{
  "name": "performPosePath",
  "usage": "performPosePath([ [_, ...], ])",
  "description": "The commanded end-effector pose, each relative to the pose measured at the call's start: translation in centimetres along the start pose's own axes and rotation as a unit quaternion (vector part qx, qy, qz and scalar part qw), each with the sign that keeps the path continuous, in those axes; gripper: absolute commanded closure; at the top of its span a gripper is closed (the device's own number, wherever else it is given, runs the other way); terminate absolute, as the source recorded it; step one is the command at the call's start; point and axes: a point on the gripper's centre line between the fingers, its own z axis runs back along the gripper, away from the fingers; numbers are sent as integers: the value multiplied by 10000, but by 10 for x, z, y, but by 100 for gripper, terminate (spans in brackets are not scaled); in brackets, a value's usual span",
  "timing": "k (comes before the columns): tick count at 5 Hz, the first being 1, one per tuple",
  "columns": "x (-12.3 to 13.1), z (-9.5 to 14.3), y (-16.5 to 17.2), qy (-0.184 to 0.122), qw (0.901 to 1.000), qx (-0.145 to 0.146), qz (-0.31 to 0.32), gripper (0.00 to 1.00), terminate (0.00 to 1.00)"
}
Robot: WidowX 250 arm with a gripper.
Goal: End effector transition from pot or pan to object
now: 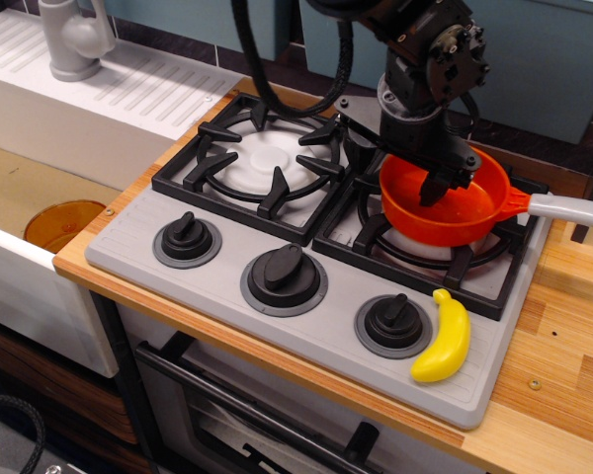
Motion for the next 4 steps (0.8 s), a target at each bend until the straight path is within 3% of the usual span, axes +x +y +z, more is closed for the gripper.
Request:
performPosePath([
  [1,0,0,0,0,10000,0,0,0,0],
  [4,35,42,-2,259,9996,-39,75,0,0],
])
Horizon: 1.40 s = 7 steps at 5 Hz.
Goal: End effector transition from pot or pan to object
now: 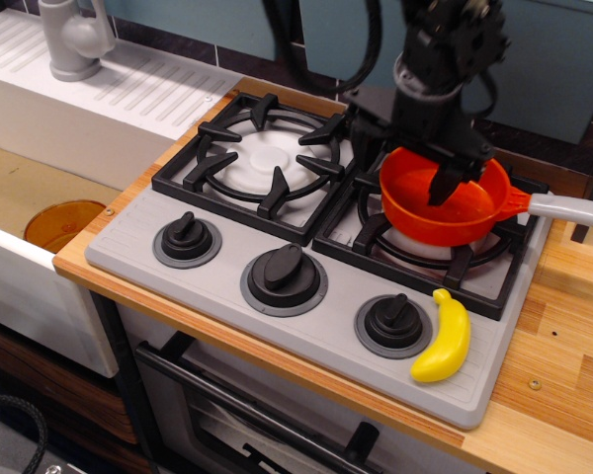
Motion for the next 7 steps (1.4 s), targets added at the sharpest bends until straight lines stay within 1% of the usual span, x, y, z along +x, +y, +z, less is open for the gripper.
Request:
performPosePath([
  [1,34,50,1,-209,9997,-63,85,0,0],
  [2,27,67,-5,-116,9998,-58,139,0,0],
  [4,-15,85,-42,-219,9992,-54,338,0,0],
  [5,-38,85,-62,-304,9988,-19,377,0,0],
  [6,-57,75,-79,-449,9982,45,391,0,0],
  [7,-66,63,-91,-603,9974,75,398,0,0],
])
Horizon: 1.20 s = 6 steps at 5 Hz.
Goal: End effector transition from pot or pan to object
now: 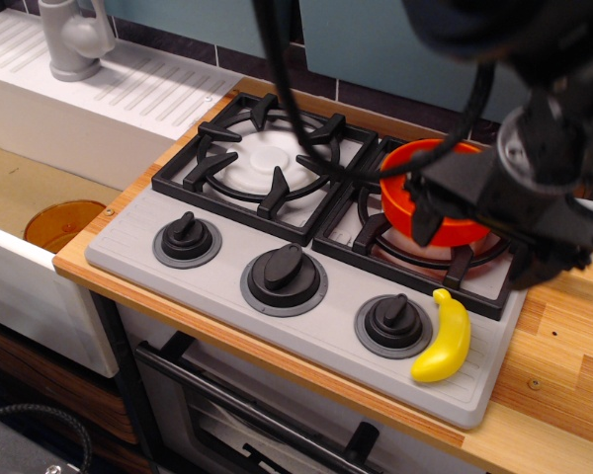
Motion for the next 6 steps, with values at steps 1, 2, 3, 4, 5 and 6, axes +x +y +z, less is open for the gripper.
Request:
performPosePath([
  [1,-10,-11,-20,-510,9985,-169,112,0,0],
  [2,-19,-27,-24,-622,9978,-196,146,0,0],
  [3,-23,-43,-19,-743,9969,-243,90,0,0],
  [4,-27,-56,-15,-784,9963,-332,92,0,0],
  [5,-32,-67,-17,-795,9960,-384,137,0,0],
  [6,-31,-80,-16,-644,9968,-439,201,0,0],
])
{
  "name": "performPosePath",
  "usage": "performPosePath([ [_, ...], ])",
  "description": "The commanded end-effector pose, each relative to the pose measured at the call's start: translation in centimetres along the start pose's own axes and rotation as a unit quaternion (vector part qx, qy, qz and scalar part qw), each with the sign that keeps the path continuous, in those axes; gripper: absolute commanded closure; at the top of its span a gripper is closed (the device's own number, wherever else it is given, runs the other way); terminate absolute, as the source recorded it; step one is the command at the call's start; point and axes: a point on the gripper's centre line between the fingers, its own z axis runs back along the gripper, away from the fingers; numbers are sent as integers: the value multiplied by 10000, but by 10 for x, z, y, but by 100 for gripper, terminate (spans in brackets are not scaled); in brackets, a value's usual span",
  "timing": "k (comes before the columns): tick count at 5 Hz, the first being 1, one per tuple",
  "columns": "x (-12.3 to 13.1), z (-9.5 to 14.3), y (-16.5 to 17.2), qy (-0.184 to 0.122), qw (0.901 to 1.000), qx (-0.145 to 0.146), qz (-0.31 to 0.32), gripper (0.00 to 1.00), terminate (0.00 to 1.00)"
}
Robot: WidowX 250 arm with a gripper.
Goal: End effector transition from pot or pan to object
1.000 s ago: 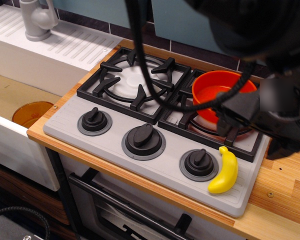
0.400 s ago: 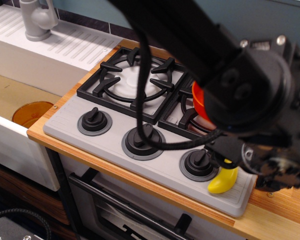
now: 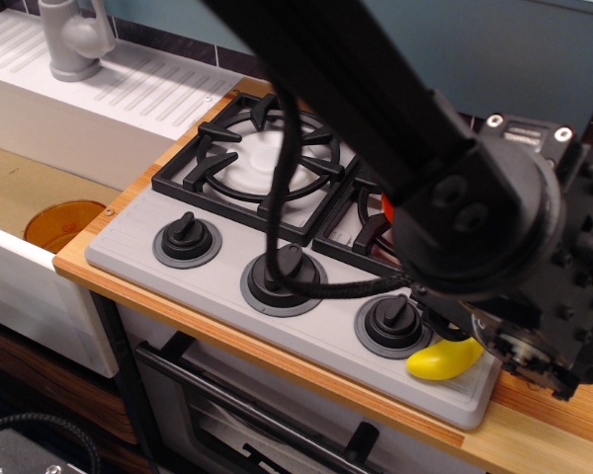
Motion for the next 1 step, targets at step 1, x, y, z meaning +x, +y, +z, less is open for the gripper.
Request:
performPosePath([
  [1,-1,-16,3,193,9996,-60,217,0,100],
])
